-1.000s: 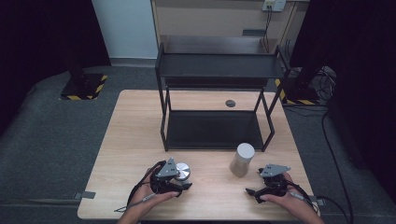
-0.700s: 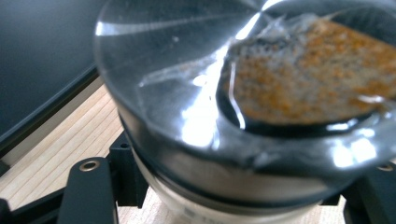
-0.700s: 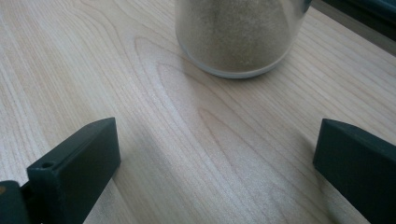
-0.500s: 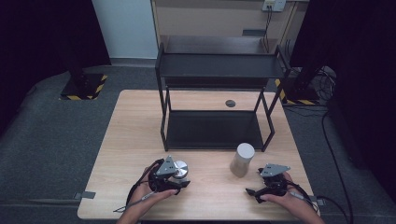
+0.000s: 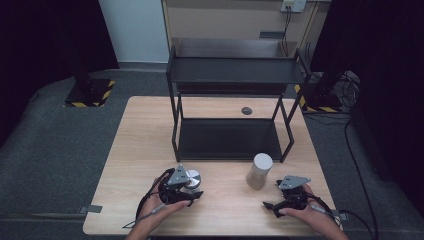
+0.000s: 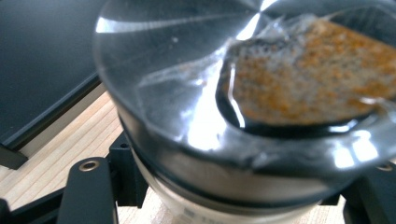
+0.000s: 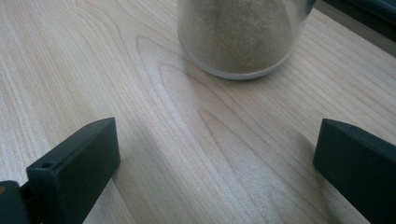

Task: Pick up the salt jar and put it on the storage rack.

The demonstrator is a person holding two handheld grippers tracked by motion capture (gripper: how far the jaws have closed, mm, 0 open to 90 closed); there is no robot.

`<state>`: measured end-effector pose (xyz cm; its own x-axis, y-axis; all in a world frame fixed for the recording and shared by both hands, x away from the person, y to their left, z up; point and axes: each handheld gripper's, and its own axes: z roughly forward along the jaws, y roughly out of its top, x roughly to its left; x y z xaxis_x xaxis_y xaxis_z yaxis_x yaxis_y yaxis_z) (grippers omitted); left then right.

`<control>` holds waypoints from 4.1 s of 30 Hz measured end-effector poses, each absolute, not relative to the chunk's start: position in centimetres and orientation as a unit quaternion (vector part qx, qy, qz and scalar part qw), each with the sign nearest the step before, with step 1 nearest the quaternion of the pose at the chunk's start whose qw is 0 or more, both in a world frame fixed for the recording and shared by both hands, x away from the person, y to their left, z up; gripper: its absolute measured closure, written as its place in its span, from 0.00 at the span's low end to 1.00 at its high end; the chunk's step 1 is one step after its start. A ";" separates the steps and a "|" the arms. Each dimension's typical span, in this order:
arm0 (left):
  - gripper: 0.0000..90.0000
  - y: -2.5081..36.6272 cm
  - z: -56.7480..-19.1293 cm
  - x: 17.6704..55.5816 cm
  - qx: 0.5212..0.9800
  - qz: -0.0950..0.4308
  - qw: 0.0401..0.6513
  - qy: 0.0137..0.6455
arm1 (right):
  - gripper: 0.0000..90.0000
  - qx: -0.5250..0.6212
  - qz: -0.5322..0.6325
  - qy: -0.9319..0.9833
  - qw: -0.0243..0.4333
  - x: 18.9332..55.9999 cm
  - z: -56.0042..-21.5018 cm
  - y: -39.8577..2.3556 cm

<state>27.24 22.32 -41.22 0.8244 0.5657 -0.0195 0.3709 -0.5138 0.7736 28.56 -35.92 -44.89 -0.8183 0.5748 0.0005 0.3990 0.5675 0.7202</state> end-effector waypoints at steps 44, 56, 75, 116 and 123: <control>0.33 20.6 -35.8 29.6 0.852 0.128 0.422 0.283 | 0.02 0.275 0.374 0.878 0.117 28.6 -44.9 -36.0; 0.33 20.7 -31.1 32.2 0.858 0.143 0.420 0.260 | 0.02 0.275 0.374 0.878 0.117 28.6 -44.9 -36.0; 0.33 18.6 -24.0 34.6 0.866 0.159 0.406 0.247 | 0.02 0.277 0.374 0.878 0.115 28.6 -44.9 -36.0; 0.33 14.8 -9.9 42.0 0.860 0.200 0.405 0.237 | 0.02 0.270 0.375 0.879 0.114 28.8 -44.9 -36.2; 0.33 14.4 -9.5 43.4 0.859 0.205 0.401 0.243 | 0.02 0.270 0.375 0.880 0.114 28.8 -44.9 -36.3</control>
